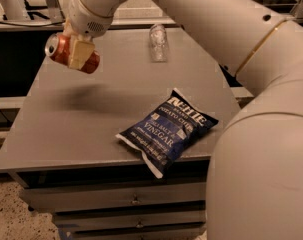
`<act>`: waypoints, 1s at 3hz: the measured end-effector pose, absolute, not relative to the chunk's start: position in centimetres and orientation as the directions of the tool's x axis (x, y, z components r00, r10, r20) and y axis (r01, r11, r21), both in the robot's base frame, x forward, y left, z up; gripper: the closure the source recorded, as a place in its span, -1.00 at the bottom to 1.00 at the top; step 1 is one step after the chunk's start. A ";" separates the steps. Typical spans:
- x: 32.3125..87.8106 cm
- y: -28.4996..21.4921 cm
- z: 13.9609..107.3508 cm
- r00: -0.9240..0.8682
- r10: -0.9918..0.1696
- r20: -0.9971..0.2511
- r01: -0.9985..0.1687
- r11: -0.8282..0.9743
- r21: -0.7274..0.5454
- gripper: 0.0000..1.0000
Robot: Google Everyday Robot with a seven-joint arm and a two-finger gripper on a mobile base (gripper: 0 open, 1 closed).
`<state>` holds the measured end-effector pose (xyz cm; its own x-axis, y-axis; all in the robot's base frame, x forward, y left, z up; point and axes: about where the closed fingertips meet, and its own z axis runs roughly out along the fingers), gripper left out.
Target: Knock coke can over
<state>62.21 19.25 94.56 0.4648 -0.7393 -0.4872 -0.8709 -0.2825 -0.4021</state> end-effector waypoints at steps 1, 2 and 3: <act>61.4 19.5 93.3 0.509 -0.767 -0.389 -0.842 -0.352 -0.409 1.00; 60.6 20.1 91.9 0.542 -0.778 -0.318 -0.819 -0.405 -0.406 1.00; 59.6 20.7 90.0 0.592 -0.771 -0.235 -0.783 -0.482 -0.393 1.00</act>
Offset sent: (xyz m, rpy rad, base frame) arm -0.0247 0.0117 -0.0416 -0.2634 -0.1148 0.0935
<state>59.58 20.73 89.96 0.5920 -0.7709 -0.2352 -0.7833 -0.4816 -0.3931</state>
